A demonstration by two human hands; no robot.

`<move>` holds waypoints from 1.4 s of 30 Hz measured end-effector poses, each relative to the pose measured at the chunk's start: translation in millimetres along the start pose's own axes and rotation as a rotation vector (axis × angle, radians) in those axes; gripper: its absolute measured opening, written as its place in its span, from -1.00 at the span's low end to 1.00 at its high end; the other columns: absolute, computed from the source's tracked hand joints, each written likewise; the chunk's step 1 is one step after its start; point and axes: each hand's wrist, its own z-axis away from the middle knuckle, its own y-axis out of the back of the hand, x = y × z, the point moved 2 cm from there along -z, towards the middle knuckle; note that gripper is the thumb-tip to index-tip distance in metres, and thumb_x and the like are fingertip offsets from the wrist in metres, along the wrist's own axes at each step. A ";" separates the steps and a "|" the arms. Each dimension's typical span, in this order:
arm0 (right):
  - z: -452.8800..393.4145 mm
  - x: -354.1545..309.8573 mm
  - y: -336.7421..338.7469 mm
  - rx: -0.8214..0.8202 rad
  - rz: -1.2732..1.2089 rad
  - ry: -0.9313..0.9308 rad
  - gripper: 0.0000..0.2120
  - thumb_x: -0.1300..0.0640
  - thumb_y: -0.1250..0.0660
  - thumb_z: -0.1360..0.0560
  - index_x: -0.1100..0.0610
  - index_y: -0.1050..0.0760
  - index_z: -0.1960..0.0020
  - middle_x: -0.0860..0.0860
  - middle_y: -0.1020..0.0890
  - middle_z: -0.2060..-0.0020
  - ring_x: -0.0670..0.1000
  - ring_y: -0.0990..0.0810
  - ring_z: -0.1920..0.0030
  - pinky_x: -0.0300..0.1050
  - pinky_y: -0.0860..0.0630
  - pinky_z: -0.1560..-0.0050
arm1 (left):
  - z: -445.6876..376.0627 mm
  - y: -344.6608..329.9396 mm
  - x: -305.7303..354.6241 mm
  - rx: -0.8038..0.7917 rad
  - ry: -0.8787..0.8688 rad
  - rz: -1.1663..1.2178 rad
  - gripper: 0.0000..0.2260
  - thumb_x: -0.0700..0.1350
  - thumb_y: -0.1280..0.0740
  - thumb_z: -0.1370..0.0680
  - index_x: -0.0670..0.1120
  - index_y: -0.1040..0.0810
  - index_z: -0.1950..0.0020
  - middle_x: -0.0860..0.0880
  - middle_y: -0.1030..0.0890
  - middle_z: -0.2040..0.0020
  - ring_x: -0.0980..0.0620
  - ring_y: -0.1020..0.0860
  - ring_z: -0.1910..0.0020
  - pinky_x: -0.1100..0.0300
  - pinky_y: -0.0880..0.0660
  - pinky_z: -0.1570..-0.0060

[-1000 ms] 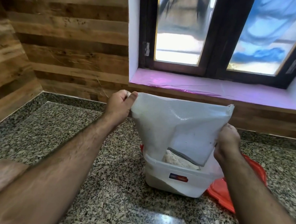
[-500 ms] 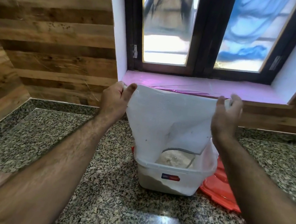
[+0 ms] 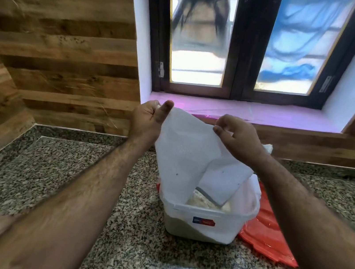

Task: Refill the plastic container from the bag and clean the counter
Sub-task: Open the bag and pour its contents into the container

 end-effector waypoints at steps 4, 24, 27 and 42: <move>-0.9 0.6 -6.2 0.054 0.039 0.035 -0.88 0.10 -0.33 -0.69 0.09 -0.52 0.02 -0.07 -0.58 0.16 0.03 -0.54 0.12 0.22 -0.54 -0.05 | 6.4 -2.5 0.2 0.033 0.064 0.092 -0.41 0.51 -0.30 -0.43 0.00 -0.38 0.36 0.09 -0.33 0.43 0.12 -0.29 0.42 0.19 -0.21 0.39; 3.7 4.5 -10.6 0.304 0.112 0.068 -0.87 0.20 -0.33 -0.68 0.21 -0.46 0.03 0.02 -0.44 0.17 0.07 -0.40 0.18 0.02 -0.31 0.09 | 70.0 -19.5 5.5 -0.253 0.025 0.155 0.03 0.69 0.16 -0.40 0.18 0.15 -0.76 0.04 0.03 -0.77 0.03 -0.05 -0.74 -0.25 -0.09 -0.69; 5.3 6.7 -9.6 0.321 0.105 0.059 -0.86 0.19 -0.32 -0.69 0.21 -0.46 0.03 0.02 -0.44 0.18 0.07 -0.40 0.19 0.01 -0.31 0.11 | 71.2 -15.6 10.3 -0.085 -0.080 0.078 0.14 0.66 0.16 -0.42 -0.09 0.23 -0.75 -0.06 0.17 -0.77 0.04 0.09 -0.75 -0.13 0.03 -0.72; 13.6 -10.1 -8.7 0.217 0.188 0.185 -0.90 0.29 -0.32 -0.67 0.26 -0.44 0.01 0.12 -0.47 0.18 0.12 -0.41 0.22 -0.07 -0.28 0.24 | 33.6 -14.8 52.0 -0.382 -0.522 -0.963 0.03 0.56 0.12 -0.55 -0.18 0.05 -0.76 -0.15 0.09 -0.76 -0.15 0.10 -0.75 -0.21 0.14 -0.70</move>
